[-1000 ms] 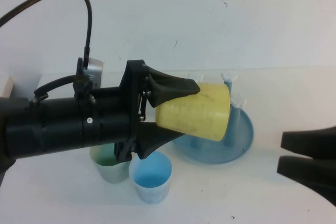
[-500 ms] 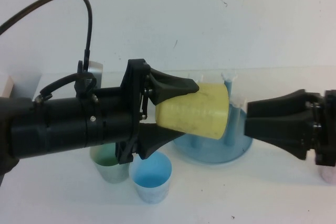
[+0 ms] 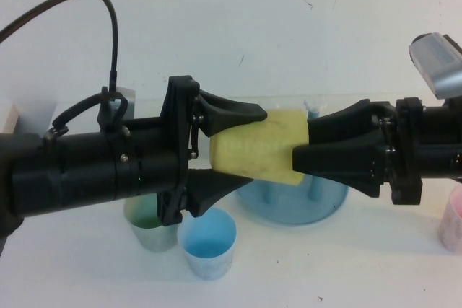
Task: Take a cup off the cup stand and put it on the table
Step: Hand over the cup
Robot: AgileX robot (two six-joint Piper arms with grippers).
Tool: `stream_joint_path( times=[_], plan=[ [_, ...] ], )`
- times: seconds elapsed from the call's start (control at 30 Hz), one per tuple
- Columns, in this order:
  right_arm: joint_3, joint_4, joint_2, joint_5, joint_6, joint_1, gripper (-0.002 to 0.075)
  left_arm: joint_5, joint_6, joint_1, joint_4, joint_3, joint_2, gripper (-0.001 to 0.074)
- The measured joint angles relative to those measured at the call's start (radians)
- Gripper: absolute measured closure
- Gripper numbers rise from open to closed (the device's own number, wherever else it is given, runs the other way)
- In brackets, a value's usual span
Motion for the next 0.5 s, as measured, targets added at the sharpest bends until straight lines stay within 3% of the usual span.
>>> stream_joint_path(
  times=[0.5],
  plan=[
    [-0.087, 0.000, 0.094, -0.002, 0.033, 0.125, 0.0339, -0.049, -0.030, 0.002, 0.000, -0.002, 0.000, 0.0160]
  ],
)
